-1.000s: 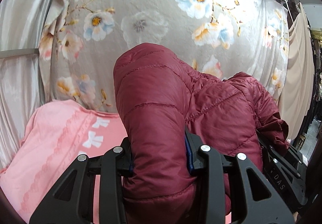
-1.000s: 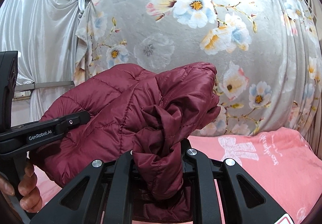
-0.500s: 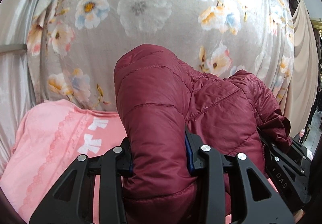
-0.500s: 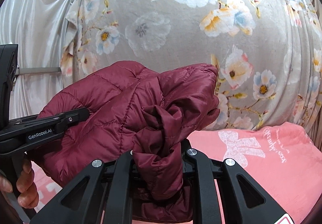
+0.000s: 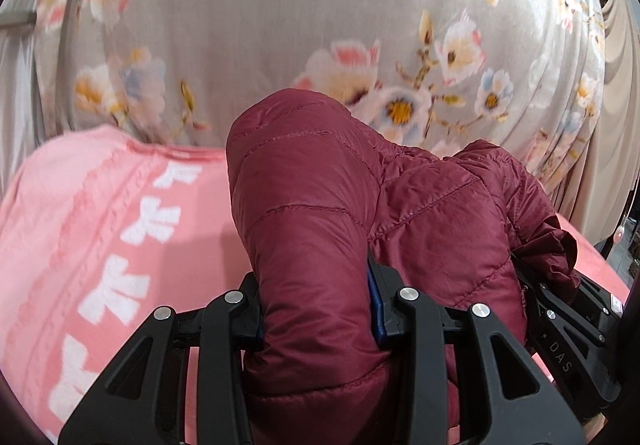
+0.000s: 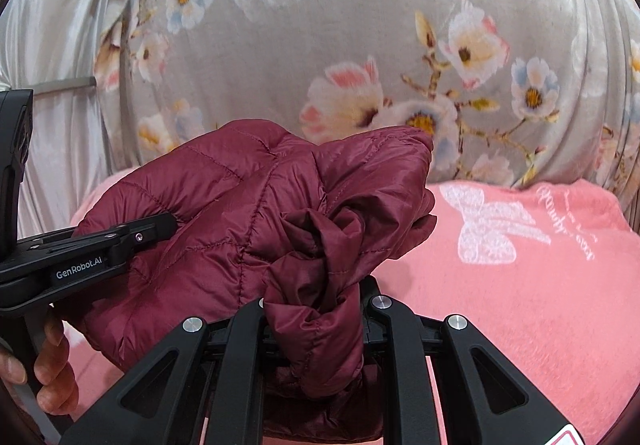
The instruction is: Fold large clothes
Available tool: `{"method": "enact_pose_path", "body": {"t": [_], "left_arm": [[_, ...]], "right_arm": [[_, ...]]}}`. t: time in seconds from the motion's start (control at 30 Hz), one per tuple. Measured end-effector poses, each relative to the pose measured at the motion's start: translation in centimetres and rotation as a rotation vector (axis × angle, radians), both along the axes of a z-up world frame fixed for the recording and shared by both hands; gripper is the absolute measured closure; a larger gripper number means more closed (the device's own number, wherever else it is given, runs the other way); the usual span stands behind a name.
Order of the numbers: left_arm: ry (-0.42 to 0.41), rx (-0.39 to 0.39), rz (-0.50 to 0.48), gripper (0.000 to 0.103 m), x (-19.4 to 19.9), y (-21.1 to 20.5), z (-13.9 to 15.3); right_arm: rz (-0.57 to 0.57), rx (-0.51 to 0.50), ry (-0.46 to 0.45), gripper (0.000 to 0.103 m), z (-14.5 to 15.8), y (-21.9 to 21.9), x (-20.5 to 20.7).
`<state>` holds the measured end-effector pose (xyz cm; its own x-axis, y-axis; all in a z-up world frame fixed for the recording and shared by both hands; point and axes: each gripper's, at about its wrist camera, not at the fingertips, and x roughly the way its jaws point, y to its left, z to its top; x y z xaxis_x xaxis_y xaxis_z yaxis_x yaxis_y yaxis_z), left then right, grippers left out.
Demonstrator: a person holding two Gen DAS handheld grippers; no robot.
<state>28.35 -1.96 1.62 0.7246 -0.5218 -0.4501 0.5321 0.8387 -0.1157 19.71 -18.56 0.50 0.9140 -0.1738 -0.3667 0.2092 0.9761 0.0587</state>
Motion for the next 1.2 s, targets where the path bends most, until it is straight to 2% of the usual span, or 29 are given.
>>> {"method": "enact_pose_path", "body": {"t": [0.3, 0.77, 0.97, 1.0, 1.03, 1.1, 1.2], "left_arm": [[0.101, 0.057, 0.017, 0.068, 1.2, -0.5, -5.8], [0.122, 0.102, 0.067, 0.060, 1.7, -0.3, -8.2], [0.170, 0.121, 0.080, 0.049, 2.3, -0.2, -8.8], [0.183, 0.124, 0.084, 0.045, 2.4, -0.1, -8.9], [0.196, 0.133, 0.096, 0.040, 2.4, 0.0, -8.9], [0.211, 0.146, 0.115, 0.035, 2.1, 0.5, -8.8], [0.221, 0.159, 0.144, 0.030, 1.1, 1.4, -8.1]], "right_arm": [[0.003, 0.052, 0.126, 0.089, -5.4, -0.4, 1.1], [-0.006, 0.094, 0.269, 0.086, -7.0, -0.8, 2.6], [-0.024, 0.112, 0.337, 0.073, -7.7, -1.3, 2.9], [-0.033, 0.120, 0.339, 0.065, -7.7, -1.5, 2.7], [-0.051, 0.129, 0.342, 0.052, -7.7, -1.8, 2.4], [-0.088, 0.151, 0.340, 0.038, -7.7, -2.5, 1.4], [-0.093, 0.224, 0.330, 0.038, -7.9, -3.6, -0.8]]}}
